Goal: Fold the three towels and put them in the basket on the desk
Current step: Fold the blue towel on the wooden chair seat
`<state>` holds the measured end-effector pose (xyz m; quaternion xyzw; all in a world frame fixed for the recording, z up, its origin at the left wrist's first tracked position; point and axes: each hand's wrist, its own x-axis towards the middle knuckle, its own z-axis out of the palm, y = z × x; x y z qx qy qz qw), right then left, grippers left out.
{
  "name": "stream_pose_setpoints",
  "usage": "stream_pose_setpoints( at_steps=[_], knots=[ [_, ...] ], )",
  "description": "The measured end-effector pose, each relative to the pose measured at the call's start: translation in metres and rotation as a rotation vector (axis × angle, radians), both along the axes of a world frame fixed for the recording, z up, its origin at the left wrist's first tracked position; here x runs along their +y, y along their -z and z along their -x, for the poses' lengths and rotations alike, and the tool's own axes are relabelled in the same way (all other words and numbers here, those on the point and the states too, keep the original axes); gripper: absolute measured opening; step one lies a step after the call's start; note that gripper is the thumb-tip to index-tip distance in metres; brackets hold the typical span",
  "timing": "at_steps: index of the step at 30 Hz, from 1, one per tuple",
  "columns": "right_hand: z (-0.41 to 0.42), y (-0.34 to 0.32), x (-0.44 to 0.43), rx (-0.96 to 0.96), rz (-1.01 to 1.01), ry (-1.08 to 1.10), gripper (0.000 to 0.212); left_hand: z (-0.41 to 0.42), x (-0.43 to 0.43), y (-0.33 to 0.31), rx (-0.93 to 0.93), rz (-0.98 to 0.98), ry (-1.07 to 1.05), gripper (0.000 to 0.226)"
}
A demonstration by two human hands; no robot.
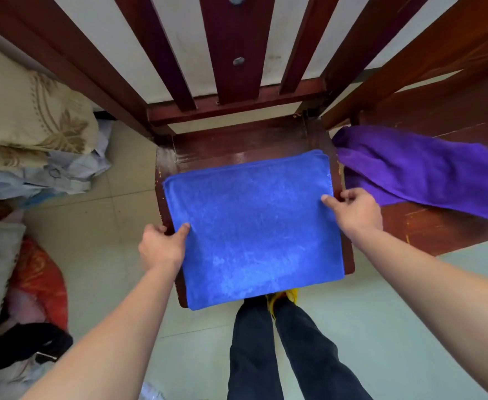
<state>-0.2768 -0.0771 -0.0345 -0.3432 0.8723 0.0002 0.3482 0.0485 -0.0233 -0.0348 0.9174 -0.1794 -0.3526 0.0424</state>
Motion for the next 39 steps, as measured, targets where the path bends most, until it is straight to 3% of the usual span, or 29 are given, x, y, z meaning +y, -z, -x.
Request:
stream_pose_setpoints(
  at_steps=[3, 8, 11, 14, 17, 20, 24, 28, 39],
  knots=[
    [-0.003, -0.002, 0.027, -0.026, -0.067, 0.011, 0.051, 0.009, 0.03, 0.003, 0.03, -0.072, -0.035, 0.042],
    [-0.007, 0.004, -0.005, 0.006, 0.135, -0.032, 0.049, -0.002, -0.011, 0.012, -0.046, 0.192, 0.166, 0.052],
    [-0.009, 0.011, -0.044, -0.055, 0.161, -0.07, 0.05, -0.015, -0.059, 0.016, -0.028, 0.201, 0.282, 0.048],
    [-0.014, 0.021, -0.067, -0.099, 0.099, -0.088, 0.023, -0.024, -0.084, 0.023, 0.074, 0.125, 0.218, 0.026],
    [-0.014, 0.022, -0.081, -0.12, 0.119, -0.081, 0.026, -0.029, -0.091, 0.026, 0.132, 0.166, 0.102, 0.028],
    [-0.01, 0.019, -0.101, -0.072, 0.177, -0.127, 0.015, -0.031, -0.104, 0.028, 0.147, 0.252, 0.068, 0.021],
    [-0.012, 0.019, -0.112, -0.02, 0.146, -0.188, 0.038, -0.028, -0.121, 0.026, 0.063, 0.227, 0.086, 0.036],
    [-0.007, 0.011, -0.072, 0.001, 0.142, -0.151, 0.045, -0.014, -0.082, 0.006, -0.053, 0.179, 0.101, 0.045],
    [0.022, 0.008, 0.113, -0.051, -0.093, 0.078, 0.025, 0.037, 0.11, 0.01, 0.142, -0.038, 0.016, 0.027]
  ],
)
